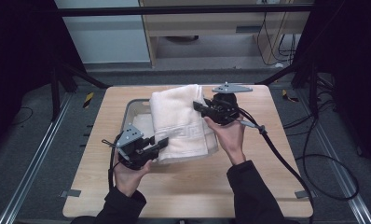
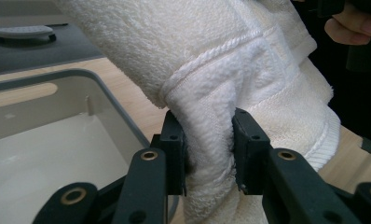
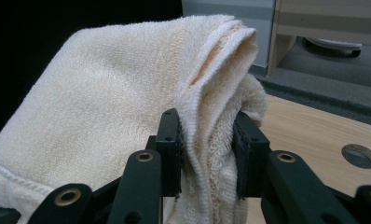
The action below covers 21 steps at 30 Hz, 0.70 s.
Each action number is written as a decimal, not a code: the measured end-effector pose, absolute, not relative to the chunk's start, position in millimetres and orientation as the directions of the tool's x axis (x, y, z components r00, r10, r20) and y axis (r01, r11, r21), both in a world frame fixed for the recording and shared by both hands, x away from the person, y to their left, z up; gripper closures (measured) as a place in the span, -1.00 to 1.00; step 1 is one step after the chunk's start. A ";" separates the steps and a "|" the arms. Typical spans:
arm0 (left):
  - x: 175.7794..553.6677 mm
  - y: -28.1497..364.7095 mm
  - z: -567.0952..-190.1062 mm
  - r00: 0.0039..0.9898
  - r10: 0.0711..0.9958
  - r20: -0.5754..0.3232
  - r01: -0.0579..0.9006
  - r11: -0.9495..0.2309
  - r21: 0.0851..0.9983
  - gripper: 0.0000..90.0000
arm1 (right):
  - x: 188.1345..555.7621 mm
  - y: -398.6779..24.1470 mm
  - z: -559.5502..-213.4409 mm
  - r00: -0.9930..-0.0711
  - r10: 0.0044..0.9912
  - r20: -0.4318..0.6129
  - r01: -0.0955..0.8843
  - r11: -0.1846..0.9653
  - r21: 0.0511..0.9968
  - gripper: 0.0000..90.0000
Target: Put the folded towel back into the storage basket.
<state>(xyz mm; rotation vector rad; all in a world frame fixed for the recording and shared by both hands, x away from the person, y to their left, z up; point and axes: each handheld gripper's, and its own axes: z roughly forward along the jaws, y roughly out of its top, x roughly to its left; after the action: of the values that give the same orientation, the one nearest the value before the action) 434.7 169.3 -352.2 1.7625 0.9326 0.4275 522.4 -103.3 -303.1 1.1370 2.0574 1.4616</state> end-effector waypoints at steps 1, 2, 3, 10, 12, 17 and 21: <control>434.7 169.3 -352.2 0.633 0.761 -0.145 0.387 -0.148 0.910 0.52 | 522.4 -103.3 -303.1 -0.605 0.782 0.148 0.397 0.136 0.908 0.51; 436.5 173.7 -351.9 0.622 0.770 -0.144 0.389 -0.145 0.910 0.52 | 525.7 -97.4 -303.0 -0.605 0.782 0.150 0.399 0.134 0.907 0.51; 436.5 173.7 -351.9 0.622 0.770 -0.144 0.389 -0.145 0.910 0.52 | 525.7 -97.4 -303.0 -0.605 0.782 0.150 0.399 0.134 0.907 0.51; 441.9 188.2 -349.3 0.596 0.788 -0.152 0.397 -0.126 0.909 0.52 | 535.9 -79.3 -301.3 -0.611 0.779 0.142 0.398 0.147 0.905 0.51; 442.2 189.8 -348.6 0.594 0.790 -0.150 0.397 -0.127 0.909 0.52 | 536.5 -77.3 -300.6 -0.610 0.780 0.144 0.399 0.146 0.905 0.51; 444.0 197.5 -346.5 0.578 0.802 -0.149 0.398 -0.118 0.910 0.52 | 540.9 -66.8 -297.8 -0.612 0.779 0.138 0.397 0.152 0.905 0.51; 445.5 205.6 -344.4 0.561 0.815 -0.143 0.395 -0.112 0.912 0.52 | 545.8 -57.5 -296.4 -0.616 0.775 0.141 0.398 0.153 0.904 0.51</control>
<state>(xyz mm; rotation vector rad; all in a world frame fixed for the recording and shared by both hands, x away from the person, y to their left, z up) 445.5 205.6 -344.4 1.7231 1.0132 0.4898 545.8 -57.5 -296.4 1.1231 2.0790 1.4529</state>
